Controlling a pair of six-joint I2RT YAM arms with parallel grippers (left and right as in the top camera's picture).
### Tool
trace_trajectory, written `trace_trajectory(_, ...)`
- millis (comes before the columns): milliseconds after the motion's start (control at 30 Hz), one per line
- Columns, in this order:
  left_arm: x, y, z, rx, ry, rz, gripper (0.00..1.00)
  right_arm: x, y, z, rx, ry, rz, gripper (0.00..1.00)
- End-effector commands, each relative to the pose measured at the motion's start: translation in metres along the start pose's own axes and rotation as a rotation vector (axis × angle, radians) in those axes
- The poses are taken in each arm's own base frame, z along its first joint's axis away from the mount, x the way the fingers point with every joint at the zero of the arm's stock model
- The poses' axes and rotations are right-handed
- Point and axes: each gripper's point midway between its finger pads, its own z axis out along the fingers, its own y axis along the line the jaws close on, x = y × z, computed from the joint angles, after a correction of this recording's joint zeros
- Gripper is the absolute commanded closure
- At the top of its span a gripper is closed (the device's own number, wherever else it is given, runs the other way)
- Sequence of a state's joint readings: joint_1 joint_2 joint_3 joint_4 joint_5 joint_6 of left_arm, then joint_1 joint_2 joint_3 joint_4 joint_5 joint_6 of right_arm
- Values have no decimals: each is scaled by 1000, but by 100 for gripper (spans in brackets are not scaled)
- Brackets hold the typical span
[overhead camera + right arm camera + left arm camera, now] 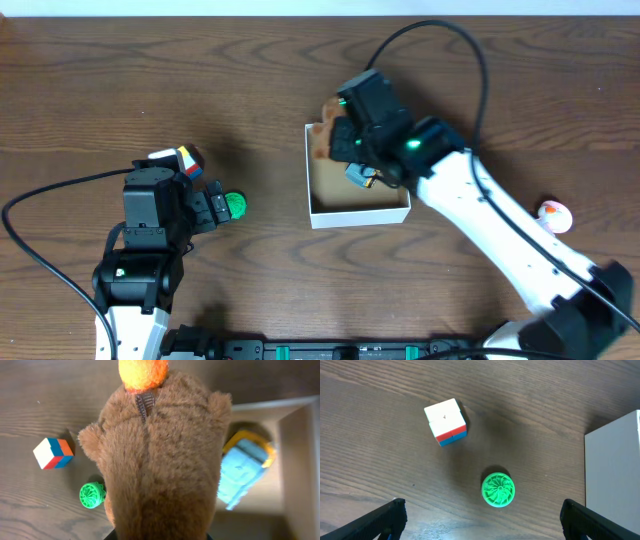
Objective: Pack container
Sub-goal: 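Carry the bear into the box with the right gripper and release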
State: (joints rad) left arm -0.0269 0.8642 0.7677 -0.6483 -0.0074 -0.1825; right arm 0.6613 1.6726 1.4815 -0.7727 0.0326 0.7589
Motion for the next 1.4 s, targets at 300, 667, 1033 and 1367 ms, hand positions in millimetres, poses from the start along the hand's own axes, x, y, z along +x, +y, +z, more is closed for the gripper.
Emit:
trace_trajectory(300,-8,2,-4,-11,-19,8,2,36,-28,78,157,130,63,99)
trace_trajectory(667,-8,2,-4,-11,-19,8,2,48,-64,97,292,188,9,96)
trace_trajectory(1033,-8,2,-4,-11,-19,8,2,36,-77,97,296,187,-39,36)
trace_trajectory(1367,-8,2,-4,-11,-19,8,2,32,-75,95,286,184,-76,20)
